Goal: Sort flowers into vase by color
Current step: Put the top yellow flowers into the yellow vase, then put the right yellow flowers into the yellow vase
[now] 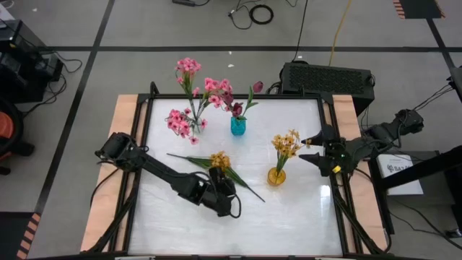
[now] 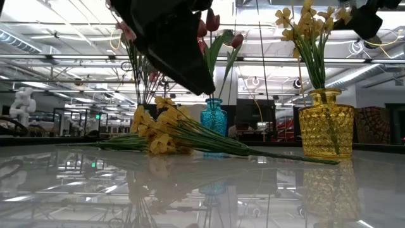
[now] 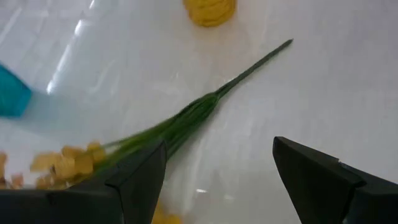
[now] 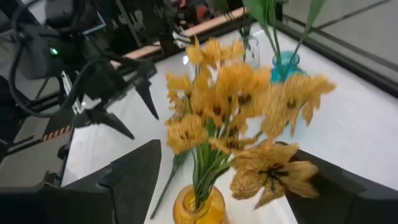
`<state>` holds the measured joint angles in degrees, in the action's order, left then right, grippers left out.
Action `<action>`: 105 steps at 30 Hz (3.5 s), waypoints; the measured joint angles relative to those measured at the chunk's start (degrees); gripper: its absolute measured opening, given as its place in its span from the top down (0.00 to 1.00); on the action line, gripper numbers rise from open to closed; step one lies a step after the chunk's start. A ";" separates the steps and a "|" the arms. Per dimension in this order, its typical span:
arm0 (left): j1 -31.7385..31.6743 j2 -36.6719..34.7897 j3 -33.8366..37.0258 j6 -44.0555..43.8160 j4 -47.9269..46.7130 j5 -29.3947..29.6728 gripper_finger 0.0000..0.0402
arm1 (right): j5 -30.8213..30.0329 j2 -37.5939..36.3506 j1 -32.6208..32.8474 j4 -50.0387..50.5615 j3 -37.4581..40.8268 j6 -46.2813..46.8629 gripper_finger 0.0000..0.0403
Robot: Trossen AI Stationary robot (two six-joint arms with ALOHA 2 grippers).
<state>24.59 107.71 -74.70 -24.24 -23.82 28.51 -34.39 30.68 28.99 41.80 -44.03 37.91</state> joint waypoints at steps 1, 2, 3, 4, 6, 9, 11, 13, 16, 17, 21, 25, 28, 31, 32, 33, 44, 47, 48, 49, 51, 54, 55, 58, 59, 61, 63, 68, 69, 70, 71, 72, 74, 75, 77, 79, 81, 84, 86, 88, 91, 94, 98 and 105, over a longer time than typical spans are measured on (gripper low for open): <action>-0.26 -0.01 0.00 1.87 0.44 -0.04 0.26 | -0.06 0.00 0.00 0.45 -0.79 -0.40 0.25; -0.54 0.00 0.00 3.53 1.00 -0.06 0.26 | -0.09 0.00 0.00 0.87 -1.55 -0.89 0.25; -0.92 -0.01 0.00 5.07 1.55 -0.06 0.26 | -0.09 0.00 0.00 1.16 -2.32 -1.51 0.25; -1.36 0.01 0.00 6.29 1.69 -0.06 0.26 | -0.11 0.00 0.00 1.22 -3.15 -2.05 0.25; -2.47 -0.01 0.00 8.80 1.40 -0.06 0.26 | -0.15 0.00 0.00 1.18 -5.03 -2.98 0.25; -4.45 0.78 -0.04 12.17 0.64 -1.71 0.26 | -0.24 0.07 0.00 -0.15 -6.75 -6.26 0.25; -5.78 1.58 -0.02 14.94 0.80 -4.86 0.26 | -0.22 0.10 0.00 -3.20 -6.82 -10.12 0.25; -6.81 2.22 -0.04 17.71 1.02 -7.39 0.26 | -0.19 0.36 0.00 -6.33 -6.82 -13.78 0.25; -8.27 3.40 -0.05 20.31 0.68 -10.60 0.28 | -0.16 1.56 0.00 -11.33 -6.82 -18.66 0.25; -8.66 3.73 -0.07 20.66 0.19 -11.97 0.30 | -0.12 2.13 0.00 -12.93 -6.82 -20.27 0.25; -9.96 5.49 -0.04 22.26 -1.17 -13.29 0.38 | 0.18 6.33 0.00 -19.50 -6.82 -25.13 0.25; -10.88 7.01 -0.04 23.18 -1.89 -11.35 0.49 | 1.18 13.20 0.00 -25.76 -6.80 -29.90 0.25; -11.11 7.49 -0.04 23.16 -2.07 -10.81 0.59 | 1.81 18.19 0.13 -30.16 -6.80 -32.17 0.25; -10.93 7.49 -0.04 23.11 -1.83 -10.75 0.70 | 1.77 22.36 0.66 -33.86 -6.80 -33.07 0.25; -10.72 7.49 -0.04 23.11 -1.79 -10.75 0.73 | 1.77 23.59 0.80 -34.95 -6.80 -33.34 0.25; -10.47 7.37 -0.04 23.09 -1.80 -10.75 0.76 | 1.75 24.58 0.85 -36.10 -6.80 -33.46 0.25; -6.31 6.87 -8.14 21.52 -10.42 -9.16 0.97 | 1.29 29.51 3.11 -37.07 -10.13 -33.12 0.25; -5.07 6.87 -11.98 21.54 -13.10 -8.35 0.99 | 1.23 31.56 4.27 -36.77 -11.73 -33.05 0.25; -4.77 6.85 -13.06 21.54 -13.55 -8.21 0.99 | 1.22 32.32 4.61 -36.77 -12.33 -33.05 0.25; -4.46 6.85 -14.23 21.54 -14.29 -8.10 0.99 | 1.20 33.16 4.99 -36.74 -12.94 -33.05 0.25; -3.89 6.85 -16.20 21.54 -16.28 -6.98 0.99 | 1.19 34.81 5.66 -36.16 -14.25 -32.63 0.25; -3.43 6.85 -18.18 21.53 -17.96 -5.35 0.99 | 1.22 37.19 6.36 -32.74 -16.20 -28.96 0.25; -3.40 6.85 -18.68 21.44 -18.57 -5.29 0.99 | 1.22 37.91 6.51 -30.62 -16.95 -26.50 0.25; -3.42 6.85 -19.28 19.99 -18.64 -5.26 0.99 | 1.14 40.46 6.80 -23.46 -18.68 -18.12 0.25; -3.44 6.85 -19.28 19.52 -18.61 -5.26 0.99 | 1.06 41.40 7.04 -21.43 -18.71 -14.66 0.25; -3.44 6.85 -19.23 18.69 -18.87 -5.30 0.99 | 0.98 44.09 7.93 -17.75 -18.69 -8.68 0.25; -3.48 6.85 -18.92 18.64 -18.21 -5.41 0.99 | 1.18 47.48 8.99 -14.66 -18.69 -4.23 0.25; -3.49 6.85 -18.82 18.61 -17.76 -5.57 0.99 | 1.15 56.36 10.16 -10.40 -18.66 2.70 0.25; -3.49 6.85 -18.82 18.61 -17.53 -5.58 0.99 | 1.05 57.84 10.12 -9.86 -18.62 3.90 0.25; -3.46 6.85 -18.82 18.61 -17.48 -5.65 0.99 | 0.76 59.07 10.06 -9.69 -18.62 4.70 0.25; -3.47 6.85 -18.82 18.61 -17.45 -5.76 0.98 | 0.45 60.22 9.92 -9.73 -18.63 5.08 0.25; -3.47 6.85 -18.82 18.61 -17.33 -5.77 0.98 | 0.31 61.26 9.65 -9.86 -18.64 5.39 0.25; -3.51 6.85 -18.82 18.57 -17.20 -5.79 0.98 | 0.26 63.11 8.81 -9.93 -18.63 6.46 0.25; -3.51 6.85 -18.82 18.59 -17.20 -5.81 0.98 | 0.30 63.92 8.33 -9.89 -18.64 7.03 0.25; -3.51 6.85 -18.82 18.59 -17.17 -5.81 0.98 | 1.29 65.34 7.29 -9.85 -18.64 7.81 0.25; -3.51 6.85 -18.82 18.59 -17.17 -5.82 0.98 | 3.46 66.44 6.30 -9.86 -18.64 8.38 0.26; -3.51 6.85 -18.80 18.59 -17.19 -5.88 0.98 | 4.94 67.34 5.43 -9.82 -18.64 9.19 0.28; -3.51 6.85 -18.80 18.59 -17.19 -5.90 0.98 | 4.99 67.78 5.01 -9.93 -18.62 9.53 0.33; -3.51 6.85 -18.80 18.60 -17.19 -5.92 0.97 | 5.02 67.78 4.98 -10.29 -18.63 9.72 0.39; -3.51 6.85 -18.80 18.61 -17.19 -5.94 0.97 | 5.38 67.69 4.98 -10.30 -18.63 10.08 0.46; -3.51 6.85 -18.78 18.63 -17.19 -5.94 0.97 | 6.38 67.67 4.96 -10.33 -18.62 10.10 0.58; -3.51 6.85 -18.78 18.63 -17.19 -5.96 0.97 | 7.94 67.67 4.96 -10.34 -18.64 10.01 0.72; -3.48 6.85 -18.78 18.57 -17.17 -5.96 0.97 | 9.37 67.67 5.19 -10.31 -18.64 9.37 0.93; -3.10 6.85 -18.78 13.88 -17.30 -5.99 0.95 | 9.33 67.65 5.38 -10.30 -18.64 9.22 0.98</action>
<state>21.49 114.56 -93.47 -10.36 -41.12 22.52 -25.06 98.32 34.37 31.51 -62.67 47.13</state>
